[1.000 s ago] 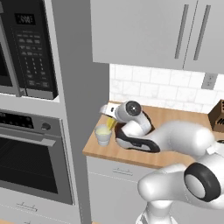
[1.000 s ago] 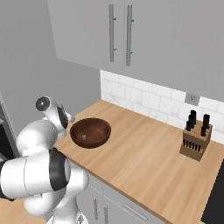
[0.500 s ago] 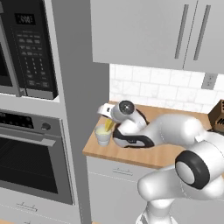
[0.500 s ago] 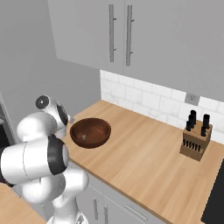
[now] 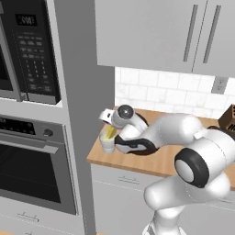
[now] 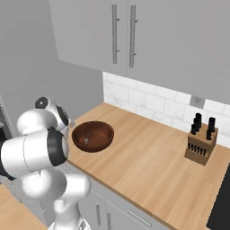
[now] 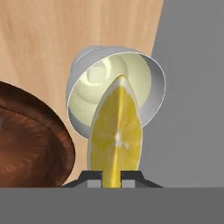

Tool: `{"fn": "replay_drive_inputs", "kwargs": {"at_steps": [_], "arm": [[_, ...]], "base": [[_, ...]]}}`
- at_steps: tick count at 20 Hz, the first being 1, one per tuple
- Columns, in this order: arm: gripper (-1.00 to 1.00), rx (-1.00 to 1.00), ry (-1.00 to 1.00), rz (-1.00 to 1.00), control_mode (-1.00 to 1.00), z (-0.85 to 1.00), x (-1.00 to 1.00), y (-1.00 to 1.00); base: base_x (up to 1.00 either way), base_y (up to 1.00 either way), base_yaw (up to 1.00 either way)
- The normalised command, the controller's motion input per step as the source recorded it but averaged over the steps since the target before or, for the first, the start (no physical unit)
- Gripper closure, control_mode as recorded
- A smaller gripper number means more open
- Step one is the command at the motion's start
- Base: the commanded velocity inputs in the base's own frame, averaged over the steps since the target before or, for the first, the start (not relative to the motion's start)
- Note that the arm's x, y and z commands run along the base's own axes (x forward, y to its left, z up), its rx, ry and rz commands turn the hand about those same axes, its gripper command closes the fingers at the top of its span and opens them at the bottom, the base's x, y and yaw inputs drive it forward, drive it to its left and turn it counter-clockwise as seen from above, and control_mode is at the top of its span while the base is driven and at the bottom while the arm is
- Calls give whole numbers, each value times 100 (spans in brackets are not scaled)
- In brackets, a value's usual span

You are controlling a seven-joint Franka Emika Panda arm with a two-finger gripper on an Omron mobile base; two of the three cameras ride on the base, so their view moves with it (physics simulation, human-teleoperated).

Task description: Grab a lemon wedge from the fridge and one ice cube from the ice bowl, and put them in the glass of lemonade.

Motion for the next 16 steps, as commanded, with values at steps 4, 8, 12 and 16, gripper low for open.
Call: {"fn": "replay_drive_inputs", "kwargs": {"at_steps": [4,8,12,16], "arm": [[100,0,0,-1,-100,-21,36,4],[100,0,0,-1,-100,-26,27,9],[100,0,0,0,-100,-20,4,12],[100,0,0,-1,-100,-5,3,11]], "base": [[0,0,0],[0,0,0],[0,0,0],[0,0,0]]}}
